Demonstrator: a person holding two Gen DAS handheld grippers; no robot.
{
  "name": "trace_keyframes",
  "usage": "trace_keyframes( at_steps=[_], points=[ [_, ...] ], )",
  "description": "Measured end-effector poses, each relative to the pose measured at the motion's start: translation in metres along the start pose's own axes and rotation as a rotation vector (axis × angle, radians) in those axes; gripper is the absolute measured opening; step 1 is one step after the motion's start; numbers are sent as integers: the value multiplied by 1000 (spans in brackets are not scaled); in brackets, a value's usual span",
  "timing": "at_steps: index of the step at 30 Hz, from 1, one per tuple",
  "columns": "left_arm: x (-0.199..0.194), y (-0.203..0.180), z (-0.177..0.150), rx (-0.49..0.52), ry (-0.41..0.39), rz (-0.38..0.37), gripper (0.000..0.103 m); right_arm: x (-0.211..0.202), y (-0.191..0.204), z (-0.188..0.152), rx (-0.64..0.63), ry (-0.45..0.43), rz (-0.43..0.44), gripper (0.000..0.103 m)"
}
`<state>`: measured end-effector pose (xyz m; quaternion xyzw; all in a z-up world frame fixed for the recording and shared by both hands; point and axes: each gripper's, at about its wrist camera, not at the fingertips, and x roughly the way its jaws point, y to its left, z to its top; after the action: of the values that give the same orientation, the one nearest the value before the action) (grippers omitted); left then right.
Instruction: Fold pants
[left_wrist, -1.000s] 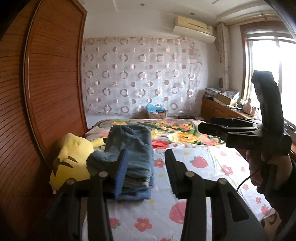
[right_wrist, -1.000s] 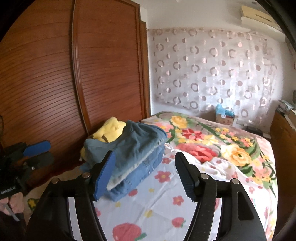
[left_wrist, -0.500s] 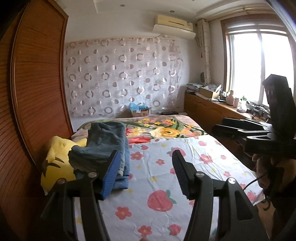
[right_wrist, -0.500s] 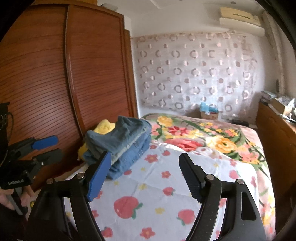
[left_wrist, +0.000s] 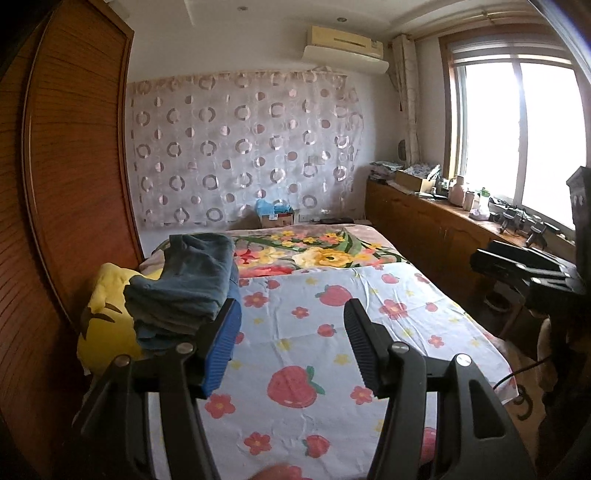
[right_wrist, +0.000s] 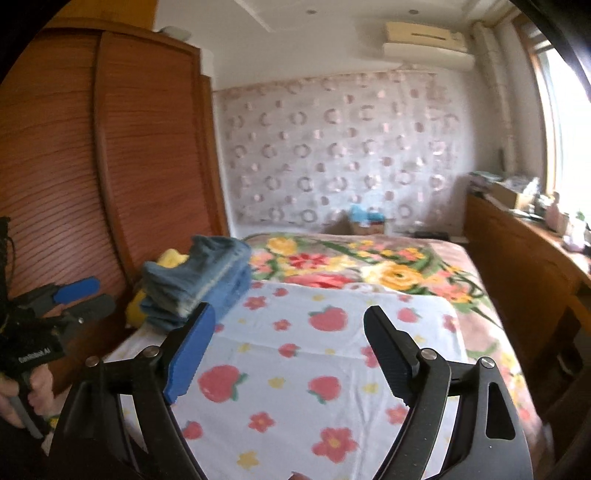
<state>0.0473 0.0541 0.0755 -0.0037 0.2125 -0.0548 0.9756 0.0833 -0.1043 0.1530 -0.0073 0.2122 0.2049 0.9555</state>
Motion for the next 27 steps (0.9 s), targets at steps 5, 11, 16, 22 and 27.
trace_keyframes(
  at_steps=[5, 11, 16, 22, 27],
  points=[
    [-1, -5, -1, -3, 6, -7, 57, -19, -14, -15, 26, -20, -73, 84],
    [-3, -6, -2, -11, 8, 18, 58, -40, -26, -28, 55, -40, -117, 84],
    [-10, -3, -8, -21, 0, 44, 58, -47, -25, -32, 56, -45, -123, 85],
    [-15, 0, -10, -20, -6, 53, 58, -54, -24, -33, 49, -56, -133, 85],
    [-17, 2, -10, -21, -10, 52, 58, -56, -24, -34, 45, -55, -135, 85]
  ],
)
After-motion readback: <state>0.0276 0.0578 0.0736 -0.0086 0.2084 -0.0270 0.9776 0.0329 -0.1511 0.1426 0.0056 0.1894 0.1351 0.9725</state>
